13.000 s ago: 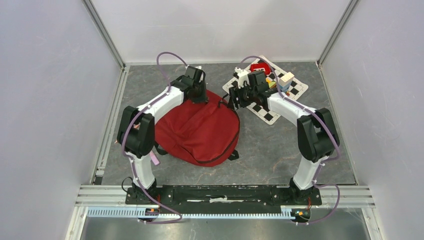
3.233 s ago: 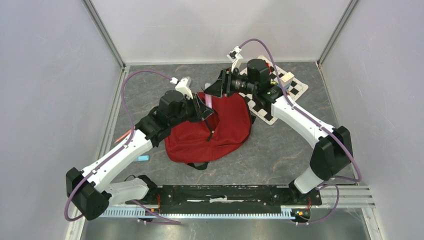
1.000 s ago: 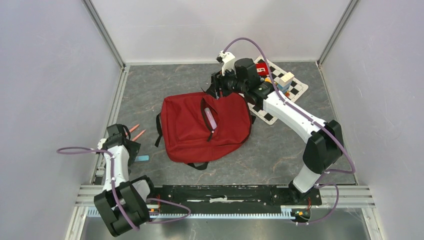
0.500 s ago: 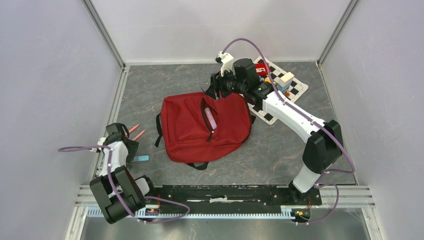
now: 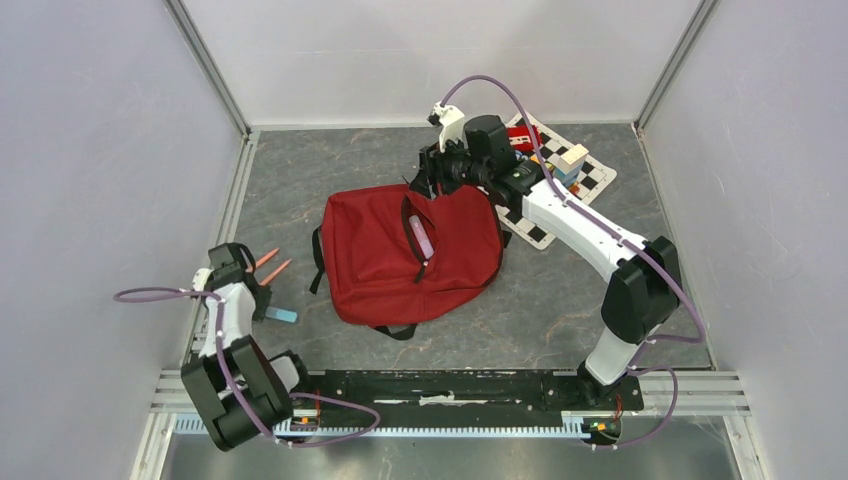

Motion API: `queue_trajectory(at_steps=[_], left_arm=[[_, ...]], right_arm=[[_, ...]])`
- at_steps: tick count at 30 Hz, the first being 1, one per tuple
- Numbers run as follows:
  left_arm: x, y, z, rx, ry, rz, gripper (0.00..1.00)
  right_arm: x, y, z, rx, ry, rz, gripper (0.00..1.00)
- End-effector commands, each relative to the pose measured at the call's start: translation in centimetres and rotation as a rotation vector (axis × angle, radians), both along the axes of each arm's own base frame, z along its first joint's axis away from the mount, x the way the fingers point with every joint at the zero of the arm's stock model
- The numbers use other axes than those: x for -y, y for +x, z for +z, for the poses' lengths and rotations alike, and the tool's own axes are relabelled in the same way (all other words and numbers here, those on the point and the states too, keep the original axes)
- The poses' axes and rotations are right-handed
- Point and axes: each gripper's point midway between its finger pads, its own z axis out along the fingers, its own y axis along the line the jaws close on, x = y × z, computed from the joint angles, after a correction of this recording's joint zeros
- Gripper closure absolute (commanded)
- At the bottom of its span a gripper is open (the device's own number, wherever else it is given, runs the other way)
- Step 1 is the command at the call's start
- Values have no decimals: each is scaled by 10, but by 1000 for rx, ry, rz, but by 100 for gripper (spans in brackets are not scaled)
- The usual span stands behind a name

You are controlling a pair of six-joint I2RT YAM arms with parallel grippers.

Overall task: Pack the student bag
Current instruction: Pick up the stationery from the center of the board.

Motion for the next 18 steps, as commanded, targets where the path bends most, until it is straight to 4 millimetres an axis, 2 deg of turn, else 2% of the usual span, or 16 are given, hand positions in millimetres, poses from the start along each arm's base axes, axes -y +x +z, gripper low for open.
queue_trajectory(at_steps=[1,6,9,11,15,17,18], left_arm=[[3,9,21,96,23,-59,83],[29,26,50,286,-34,-146,91],[41,39,80,399,-38,-179,93],[56,53,102,466,-63,-235,93],[95,85,147,538,-57,-370,92],[124,105,170,584,-68,-444,92],[146,115,183,612,-84,-501,92]], right_arm=[[-1,11,29,80,16,-1,39],[10,15,35,93,-5,-37,39],[14,18,37,104,-15,-57,38],[11,16,39,100,-5,-44,37],[-1,9,40,70,40,-2,36],[-8,5,43,73,60,18,35],[-13,2,46,72,70,32,35]])
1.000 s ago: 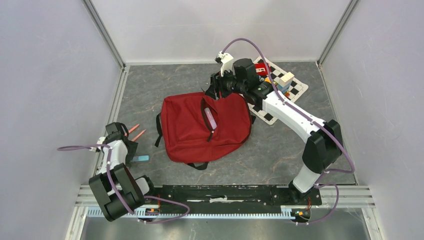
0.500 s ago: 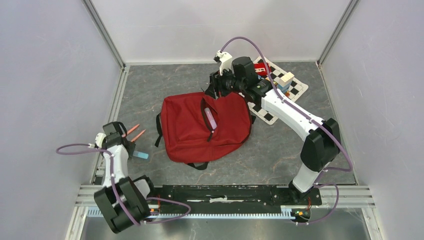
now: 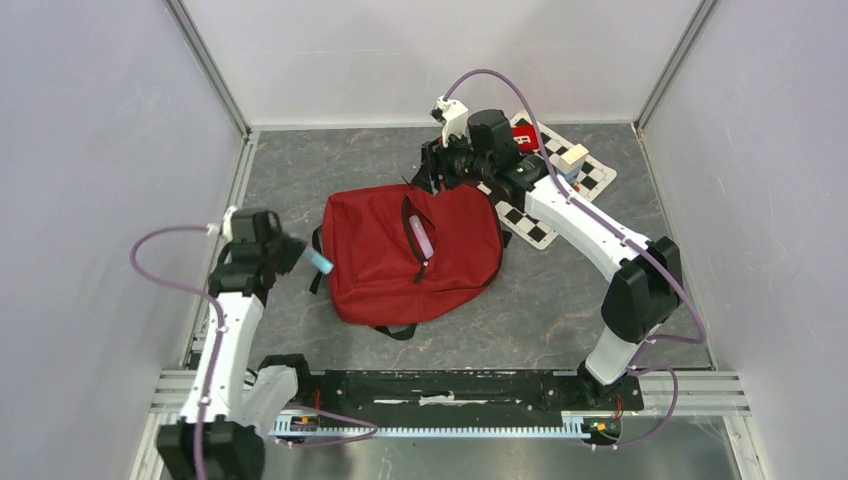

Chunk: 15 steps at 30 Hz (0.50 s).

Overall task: Pack the student bag
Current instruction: Pick up the stationery from the center of the board.

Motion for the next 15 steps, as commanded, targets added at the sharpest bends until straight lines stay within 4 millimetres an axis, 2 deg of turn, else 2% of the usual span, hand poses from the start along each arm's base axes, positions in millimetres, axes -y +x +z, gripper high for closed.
queue_trajectory(at_steps=[1,4,6,9,11,15], left_arm=[[64,45,65,167,-51,-127,92],[104,64,97,230,-54,-212,92],[125,73,106,251,-50,-253,92],[153,82,110,267,-89,-299,92],[167,86,115,292,-121,-315,92],[176,92,126,319,-136,-325,92]], right_arm=[[-25,-11,37,52,97,71,34],[-44,-25,40,44,121,138,34],[-55,-34,42,49,132,187,34],[-69,-47,44,35,158,256,34],[-74,-53,40,27,153,276,33],[-75,-57,23,-8,137,277,35]])
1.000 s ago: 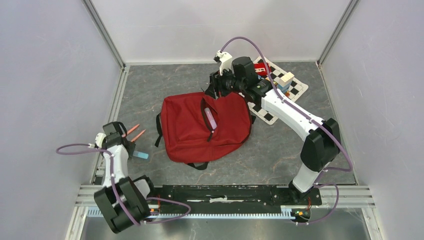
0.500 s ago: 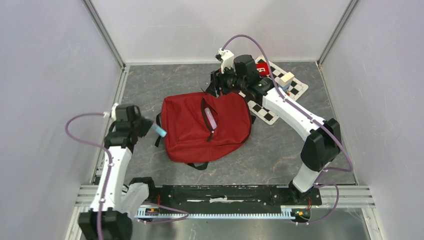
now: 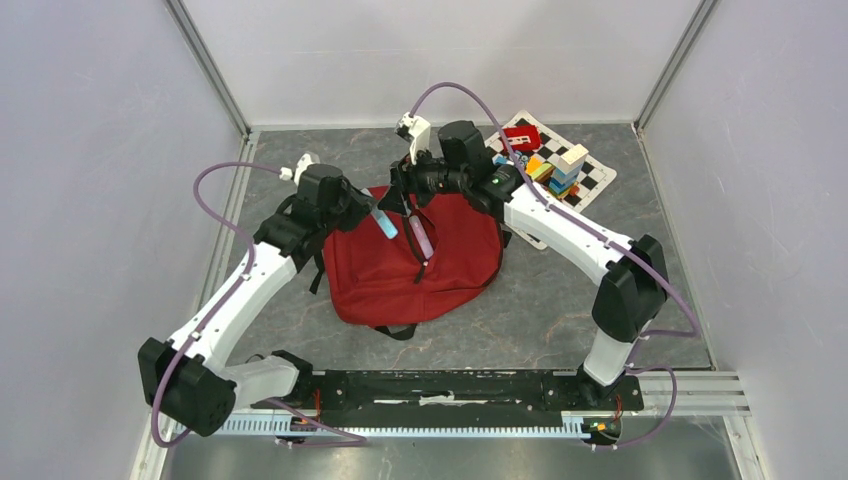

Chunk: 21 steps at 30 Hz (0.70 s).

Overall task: Pack the student bag
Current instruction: Pick up the stationery from the center of the board.

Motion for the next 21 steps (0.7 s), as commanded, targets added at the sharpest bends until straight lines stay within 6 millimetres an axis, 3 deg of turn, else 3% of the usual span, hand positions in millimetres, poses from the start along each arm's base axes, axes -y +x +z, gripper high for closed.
queue_trajectory(at_steps=[1,9,12,14,17,18,19,21], left_arm=[[7,19,43,114,-82,53,92],[5,18,55,141,-105,68,92],[6,20,55,145,-110,69,92],[8,21,56,147,-117,64,92],[8,23,60,163,-111,57,90],[8,23,61,169,-103,52,87],[7,23,62,177,-87,43,76],[3,22,61,176,-35,21,41]], right_arm=[[-9,0,9,12,43,25,35],[-17,-1,-11,-39,23,53,39],[-24,-4,-10,-56,35,76,43],[-26,-5,-11,-58,35,83,53],[-24,-5,-16,-66,21,69,80],[-21,-3,-18,-68,10,52,88],[-18,0,-20,-63,-2,31,92],[-8,7,-21,-47,-34,-33,95]])
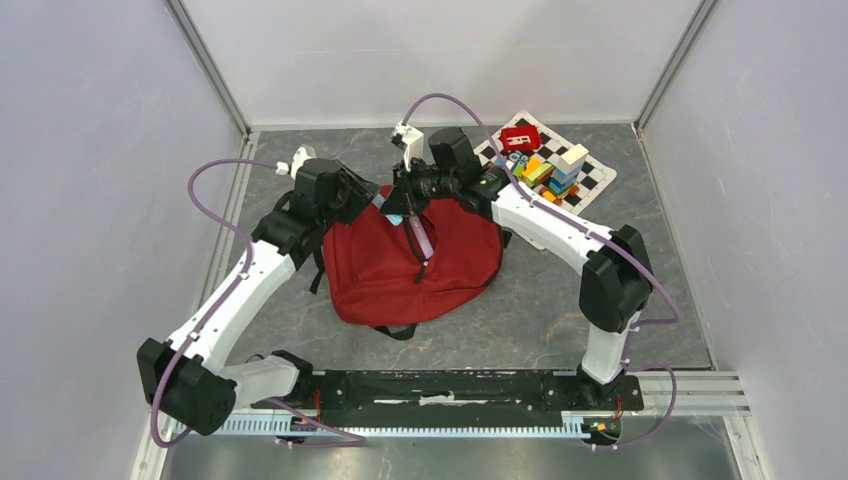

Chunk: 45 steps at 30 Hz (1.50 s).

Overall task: Pack the student bag
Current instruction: Pick up the stationery from the center of the board, then place the stationery in the student bag.

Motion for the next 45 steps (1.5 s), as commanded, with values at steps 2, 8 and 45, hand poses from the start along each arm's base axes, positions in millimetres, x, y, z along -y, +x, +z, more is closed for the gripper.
queue_trajectory(at_steps=[2,8,45], left_arm=[[-14,7,36,91,86,-15,17],[-76,-5,-1,-57,215,-14,0],[-249,-70,-155,-700,700,-44,0]], right_arm=[[20,19,13,87,-57,-134,97],[54,18,-17,82,-191,-218,98],[58,4,-55,-79,-280,-340,49]])
